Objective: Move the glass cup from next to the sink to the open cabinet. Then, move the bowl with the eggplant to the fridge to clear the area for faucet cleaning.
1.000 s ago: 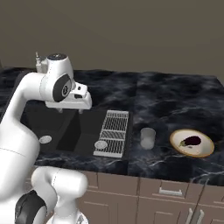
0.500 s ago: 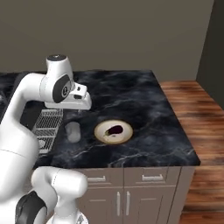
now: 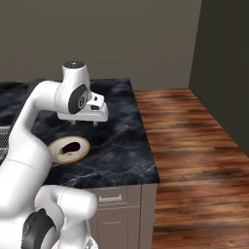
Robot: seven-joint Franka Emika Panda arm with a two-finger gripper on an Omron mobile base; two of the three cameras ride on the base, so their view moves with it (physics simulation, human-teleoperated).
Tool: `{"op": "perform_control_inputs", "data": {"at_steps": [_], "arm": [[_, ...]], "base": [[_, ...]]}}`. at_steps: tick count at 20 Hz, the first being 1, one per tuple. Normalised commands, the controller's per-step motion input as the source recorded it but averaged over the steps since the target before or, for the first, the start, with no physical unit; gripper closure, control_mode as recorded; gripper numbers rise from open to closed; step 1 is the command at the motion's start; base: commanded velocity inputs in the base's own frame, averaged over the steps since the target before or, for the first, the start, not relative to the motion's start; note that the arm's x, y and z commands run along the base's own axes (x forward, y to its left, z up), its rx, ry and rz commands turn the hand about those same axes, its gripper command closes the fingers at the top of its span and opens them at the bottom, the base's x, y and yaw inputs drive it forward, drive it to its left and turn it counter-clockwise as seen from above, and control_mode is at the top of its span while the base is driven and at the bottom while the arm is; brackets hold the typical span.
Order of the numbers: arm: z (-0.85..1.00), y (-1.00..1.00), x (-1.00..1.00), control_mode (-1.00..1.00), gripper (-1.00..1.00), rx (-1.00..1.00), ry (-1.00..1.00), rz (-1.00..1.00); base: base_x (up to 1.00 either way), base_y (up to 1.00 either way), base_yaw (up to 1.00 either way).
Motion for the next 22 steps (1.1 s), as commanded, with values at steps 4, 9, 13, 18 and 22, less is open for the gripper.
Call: {"op": "perform_control_inputs", "data": {"at_steps": [4,9,13,18,22], "arm": [[-0.44,-0.12,0.87,-1.00,-1.00,0.15,0.00,0.18],[-0.76,0.36,0.82,-1.00,-1.00,0.19,0.02,0.01],[-0.73,0.44,0.48,-1.00,-1.00,0.07,0.05,0.00],[-0.72,0.16,0.11,-1.00,-1.00,0.04,0.09,-0.05],[-0.57,0.00,0.00,-1.00,-1.00,0.03,0.08,-0.05]], "base": [[0.00,0.00,0.00],[0.00,0.00,0.00],[0.00,0.00,0.00],[0.00,0.00,0.00],[0.00,0.00,0.00]]}}
